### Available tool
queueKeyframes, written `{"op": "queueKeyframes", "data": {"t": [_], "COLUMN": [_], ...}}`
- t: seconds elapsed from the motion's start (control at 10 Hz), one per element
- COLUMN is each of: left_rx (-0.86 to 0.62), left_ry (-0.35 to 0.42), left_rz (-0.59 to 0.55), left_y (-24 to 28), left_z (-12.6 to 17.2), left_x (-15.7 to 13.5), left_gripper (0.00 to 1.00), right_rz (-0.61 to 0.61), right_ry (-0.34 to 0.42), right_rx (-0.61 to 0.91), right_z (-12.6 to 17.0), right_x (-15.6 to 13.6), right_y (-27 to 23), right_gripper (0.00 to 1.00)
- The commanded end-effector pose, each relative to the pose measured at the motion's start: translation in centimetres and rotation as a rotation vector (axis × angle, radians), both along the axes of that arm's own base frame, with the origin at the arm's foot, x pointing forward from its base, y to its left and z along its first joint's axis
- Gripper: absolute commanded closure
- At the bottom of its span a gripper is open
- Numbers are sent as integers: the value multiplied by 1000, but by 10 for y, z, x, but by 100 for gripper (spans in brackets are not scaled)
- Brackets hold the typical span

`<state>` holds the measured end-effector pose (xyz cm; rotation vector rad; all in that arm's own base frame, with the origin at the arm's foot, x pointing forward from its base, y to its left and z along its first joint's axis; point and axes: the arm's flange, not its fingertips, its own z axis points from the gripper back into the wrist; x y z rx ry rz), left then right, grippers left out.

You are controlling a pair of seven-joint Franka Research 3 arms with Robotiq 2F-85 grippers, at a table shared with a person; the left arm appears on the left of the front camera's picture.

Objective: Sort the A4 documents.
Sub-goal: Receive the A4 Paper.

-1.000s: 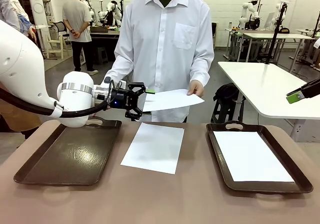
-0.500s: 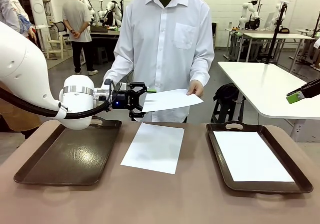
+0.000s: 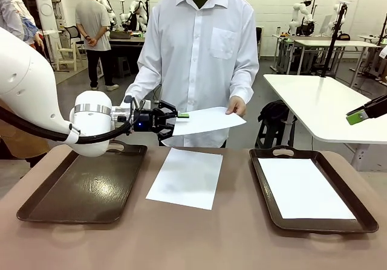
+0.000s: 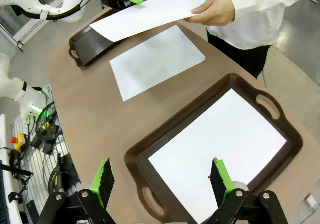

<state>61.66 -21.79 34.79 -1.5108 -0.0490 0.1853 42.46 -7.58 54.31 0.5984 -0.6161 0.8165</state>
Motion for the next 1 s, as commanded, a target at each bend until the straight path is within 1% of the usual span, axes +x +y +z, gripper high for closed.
{"op": "queueKeyframes", "data": {"t": [0.0, 0.1, 0.2, 0.3, 0.4, 0.9], "left_rx": [-23, -24, -23, -18, -16, -5], "left_ry": [11, 11, 10, 10, 11, 12], "left_rz": [-18, -23, -28, -29, -27, -40], "left_y": [1, 1, 1, 0, 0, 2], "left_z": [0, 0, 0, 0, -1, 0], "left_x": [1, 1, 1, 1, 1, 0], "left_gripper": [92, 82, 100, 89, 100, 100], "right_rz": [0, 0, 0, 0, 0, 0], "right_ry": [0, 0, 0, 0, 0, 0], "right_rx": [-2, -2, -2, -2, -2, -2], "right_z": [-1, -1, -1, -1, -1, -1], "right_x": [0, 0, 0, 0, 0, 0], "right_y": [1, 1, 1, 1, 1, 1], "right_gripper": [0, 0, 0, 0, 0, 0]}}
